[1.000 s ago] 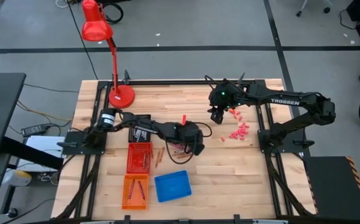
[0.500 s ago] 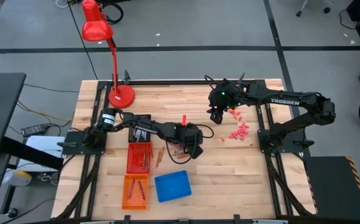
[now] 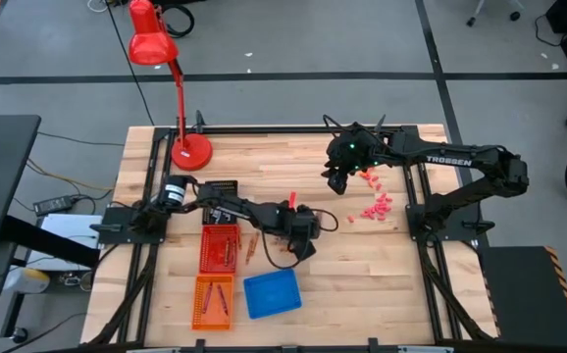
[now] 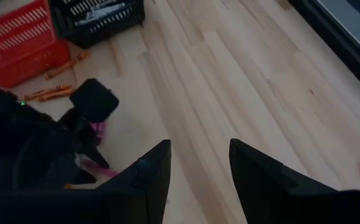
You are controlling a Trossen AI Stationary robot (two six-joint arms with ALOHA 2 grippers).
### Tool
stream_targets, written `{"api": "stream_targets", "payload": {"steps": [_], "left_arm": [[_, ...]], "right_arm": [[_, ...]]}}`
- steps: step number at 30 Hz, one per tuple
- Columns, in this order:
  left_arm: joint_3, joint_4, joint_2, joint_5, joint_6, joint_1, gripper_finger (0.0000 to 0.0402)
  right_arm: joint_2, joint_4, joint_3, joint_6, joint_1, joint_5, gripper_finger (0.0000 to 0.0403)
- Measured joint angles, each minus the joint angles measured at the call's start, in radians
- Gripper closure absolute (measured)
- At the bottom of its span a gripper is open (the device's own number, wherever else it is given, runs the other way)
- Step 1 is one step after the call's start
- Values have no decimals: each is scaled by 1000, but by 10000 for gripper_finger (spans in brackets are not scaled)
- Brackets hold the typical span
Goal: Sort crayons
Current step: Put the red crayon into the orange bin
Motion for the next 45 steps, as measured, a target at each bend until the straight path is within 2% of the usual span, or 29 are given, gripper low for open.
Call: {"api": "stream_targets", "payload": {"steps": [7,10,12,16,19,24,35,45], "left_arm": [[0,-9,3,-55,5,-6,269],[1,-21,3,-41,-24,4,275],[1,-27,3,-35,-44,8,286],[1,-36,3,-29,-49,14,318],[0,-39,3,-33,-49,15,347],[0,-42,3,-29,-49,23,383],[-7,-63,-23,-35,-41,51,382],[-7,-242,-153,-11,-102,37,382]], "right_arm": [[0,9,0,4,32,3,236],[0,4,0,4,42,4,236],[0,-66,0,25,46,4,236],[0,-326,0,62,54,0,236],[-3,-413,-20,84,64,7,236],[-4,-366,-83,115,69,-27,236],[-4,-378,-90,162,68,-47,236],[-4,-382,-90,136,68,-47,236]]}}
